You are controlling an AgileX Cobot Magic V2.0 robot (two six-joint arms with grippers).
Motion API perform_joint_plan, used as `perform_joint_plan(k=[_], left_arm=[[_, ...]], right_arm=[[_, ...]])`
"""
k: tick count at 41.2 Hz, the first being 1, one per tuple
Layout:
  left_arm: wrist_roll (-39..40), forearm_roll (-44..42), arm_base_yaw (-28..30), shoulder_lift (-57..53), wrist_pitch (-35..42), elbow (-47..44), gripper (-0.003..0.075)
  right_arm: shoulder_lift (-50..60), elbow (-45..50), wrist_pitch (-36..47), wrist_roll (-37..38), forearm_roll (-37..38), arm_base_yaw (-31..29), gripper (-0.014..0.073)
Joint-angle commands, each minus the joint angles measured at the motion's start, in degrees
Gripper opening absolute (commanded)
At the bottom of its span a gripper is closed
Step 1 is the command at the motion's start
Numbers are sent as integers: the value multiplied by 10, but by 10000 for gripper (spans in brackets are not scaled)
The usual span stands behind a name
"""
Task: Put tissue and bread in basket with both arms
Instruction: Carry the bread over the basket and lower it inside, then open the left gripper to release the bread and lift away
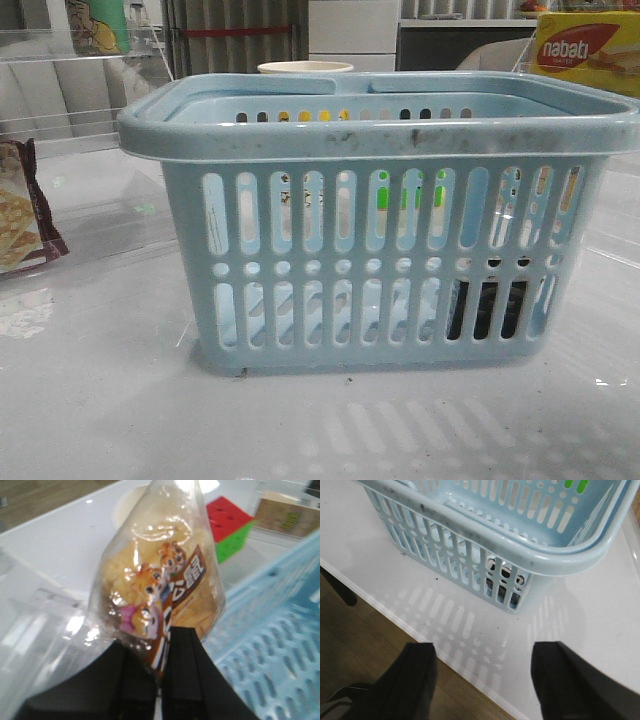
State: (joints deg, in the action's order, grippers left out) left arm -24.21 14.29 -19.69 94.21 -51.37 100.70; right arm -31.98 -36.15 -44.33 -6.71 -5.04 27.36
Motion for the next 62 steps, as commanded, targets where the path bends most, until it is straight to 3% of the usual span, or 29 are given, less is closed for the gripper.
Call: perform_joint_plan(k=[1,11,24,29,34,38,54,62], left_arm=[[-34,40,-45,-28,6,-1,91],[-51,40,-120,23,-45,-24,91],[-51,40,-138,109,-42,-24,101],[-51,44,-138,119,-42,-24,201],[-51,44,-138,119,-42,-24,384],[-51,44,-138,118,-53,-14,447],[-46,41,-136,15,-95,14,443],[-46,41,-136,-94,-67,-78,429]], right_arm=[[0,-15,38,-4,5,0,519],[0,-15,38,-4,5,0,519],[0,-15,38,-4,5,0,519],[0,-15,38,-4,5,0,519],[0,-15,38,-4,5,0,519],[0,-15,38,-4,5,0,519],[0,-15,38,-4,5,0,519],[0,-15,38,-4,5,0,519]])
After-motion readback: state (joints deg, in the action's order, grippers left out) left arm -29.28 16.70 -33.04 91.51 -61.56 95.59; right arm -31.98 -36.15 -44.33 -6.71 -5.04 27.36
